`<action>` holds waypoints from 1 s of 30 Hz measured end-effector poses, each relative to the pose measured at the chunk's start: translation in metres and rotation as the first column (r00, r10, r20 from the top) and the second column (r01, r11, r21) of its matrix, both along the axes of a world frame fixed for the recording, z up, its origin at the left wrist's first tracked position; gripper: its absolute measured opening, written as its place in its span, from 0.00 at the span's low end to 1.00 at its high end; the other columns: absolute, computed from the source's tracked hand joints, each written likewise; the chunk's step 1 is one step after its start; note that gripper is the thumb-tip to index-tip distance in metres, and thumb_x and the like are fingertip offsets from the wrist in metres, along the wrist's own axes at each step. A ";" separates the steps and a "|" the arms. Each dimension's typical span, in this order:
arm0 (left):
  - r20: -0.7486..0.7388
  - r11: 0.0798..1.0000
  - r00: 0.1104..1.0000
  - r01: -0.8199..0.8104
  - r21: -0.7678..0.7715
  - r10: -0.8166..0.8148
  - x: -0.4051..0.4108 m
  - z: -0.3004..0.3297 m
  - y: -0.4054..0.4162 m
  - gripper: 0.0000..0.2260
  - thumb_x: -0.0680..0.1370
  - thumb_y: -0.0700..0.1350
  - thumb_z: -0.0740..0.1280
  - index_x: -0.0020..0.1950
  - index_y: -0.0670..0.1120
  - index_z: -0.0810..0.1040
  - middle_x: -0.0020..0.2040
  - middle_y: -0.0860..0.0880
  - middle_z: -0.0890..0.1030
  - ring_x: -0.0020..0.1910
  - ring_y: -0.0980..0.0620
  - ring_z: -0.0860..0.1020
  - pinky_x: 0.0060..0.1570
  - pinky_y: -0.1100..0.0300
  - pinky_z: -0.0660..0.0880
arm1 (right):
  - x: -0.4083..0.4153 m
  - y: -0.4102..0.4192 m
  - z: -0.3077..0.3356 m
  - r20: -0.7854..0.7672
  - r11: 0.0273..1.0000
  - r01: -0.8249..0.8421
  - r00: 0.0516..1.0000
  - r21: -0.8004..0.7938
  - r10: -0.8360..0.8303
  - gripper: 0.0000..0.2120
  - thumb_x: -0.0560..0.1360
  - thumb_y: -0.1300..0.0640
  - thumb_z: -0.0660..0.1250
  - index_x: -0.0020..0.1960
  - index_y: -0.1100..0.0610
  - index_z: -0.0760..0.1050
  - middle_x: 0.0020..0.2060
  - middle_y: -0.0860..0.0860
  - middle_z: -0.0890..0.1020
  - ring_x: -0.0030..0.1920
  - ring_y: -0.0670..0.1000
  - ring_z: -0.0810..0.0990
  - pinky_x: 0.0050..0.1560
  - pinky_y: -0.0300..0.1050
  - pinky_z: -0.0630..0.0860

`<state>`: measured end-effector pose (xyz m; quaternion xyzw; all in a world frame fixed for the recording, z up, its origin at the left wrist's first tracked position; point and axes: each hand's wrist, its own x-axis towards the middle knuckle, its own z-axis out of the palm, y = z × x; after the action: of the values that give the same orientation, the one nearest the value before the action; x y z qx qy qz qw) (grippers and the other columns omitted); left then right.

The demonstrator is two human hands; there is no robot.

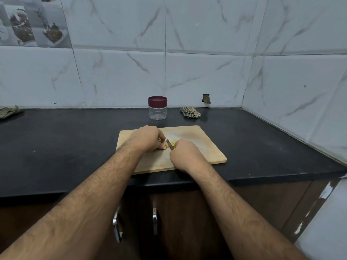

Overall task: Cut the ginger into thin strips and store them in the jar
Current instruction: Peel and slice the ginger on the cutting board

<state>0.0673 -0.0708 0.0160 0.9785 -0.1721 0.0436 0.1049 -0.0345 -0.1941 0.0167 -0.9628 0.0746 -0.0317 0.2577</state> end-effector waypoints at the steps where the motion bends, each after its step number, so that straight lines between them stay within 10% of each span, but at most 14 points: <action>1: 0.001 1.000 1.000 -0.005 -0.003 0.005 0.001 -0.001 0.000 0.18 0.74 0.53 0.73 0.64 0.58 0.80 0.59 0.54 0.82 0.59 0.50 0.78 0.58 0.55 0.75 | 0.000 0.001 0.000 -0.005 1.000 0.001 1.000 0.000 -0.001 0.06 0.76 0.63 0.59 0.48 0.55 0.72 0.42 0.51 0.76 0.43 0.54 0.75 0.37 0.43 0.69; 30: 0.032 0.985 0.985 -0.170 0.027 0.169 -0.010 0.003 -0.016 0.12 0.75 0.57 0.72 0.55 0.54 0.83 0.54 0.50 0.83 0.55 0.47 0.79 0.51 0.55 0.77 | -0.008 -0.003 -0.008 0.058 1.000 0.008 0.998 0.020 -0.009 0.10 0.77 0.63 0.59 0.55 0.58 0.75 0.42 0.51 0.74 0.45 0.55 0.73 0.35 0.43 0.66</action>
<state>0.0569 -0.0873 0.0193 0.9903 -0.0903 0.0643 0.0838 -0.0430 -0.1966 0.0082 -0.9586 0.0714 -0.0601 0.2690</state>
